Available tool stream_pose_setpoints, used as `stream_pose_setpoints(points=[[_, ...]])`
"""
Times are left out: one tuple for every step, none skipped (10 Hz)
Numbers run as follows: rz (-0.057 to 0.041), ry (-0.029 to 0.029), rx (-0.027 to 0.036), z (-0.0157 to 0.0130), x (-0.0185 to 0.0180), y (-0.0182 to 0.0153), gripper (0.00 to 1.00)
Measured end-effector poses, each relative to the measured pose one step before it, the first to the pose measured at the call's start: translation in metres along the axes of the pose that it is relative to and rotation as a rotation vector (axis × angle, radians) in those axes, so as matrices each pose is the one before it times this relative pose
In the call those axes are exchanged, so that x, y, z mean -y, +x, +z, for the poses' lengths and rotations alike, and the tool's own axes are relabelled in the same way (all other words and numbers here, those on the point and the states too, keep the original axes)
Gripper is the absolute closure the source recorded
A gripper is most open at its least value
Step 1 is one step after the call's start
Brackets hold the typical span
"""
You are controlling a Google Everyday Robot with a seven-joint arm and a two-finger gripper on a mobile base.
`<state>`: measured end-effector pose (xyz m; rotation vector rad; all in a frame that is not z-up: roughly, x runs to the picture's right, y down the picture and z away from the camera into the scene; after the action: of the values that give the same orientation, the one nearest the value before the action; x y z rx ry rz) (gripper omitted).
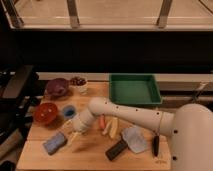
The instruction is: Place sponge in purple bowl
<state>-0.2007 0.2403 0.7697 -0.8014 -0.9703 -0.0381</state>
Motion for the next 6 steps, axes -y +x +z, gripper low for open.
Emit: stream_pose_setpoints(points=[[-0.00139,-0.00453,0.01011,0.00529,0.00173,-0.00056,0.34],[0.00011,-0.00327,0.01366,0.00538,0.00144,0.00029,0.34],[0.00264,-0.00063,0.01824,0.00560,0.00136,0.00158,0.34],[-0.00025,-0.00262,0.01292,0.00478,0.00056,0.00032,0.34],[-0.00038,-0.00526,0.02275,0.00921,0.00116,0.00005,0.34],[0.00006,-0.00446,0.01371,0.00624,0.00059,-0.00035,0.34]])
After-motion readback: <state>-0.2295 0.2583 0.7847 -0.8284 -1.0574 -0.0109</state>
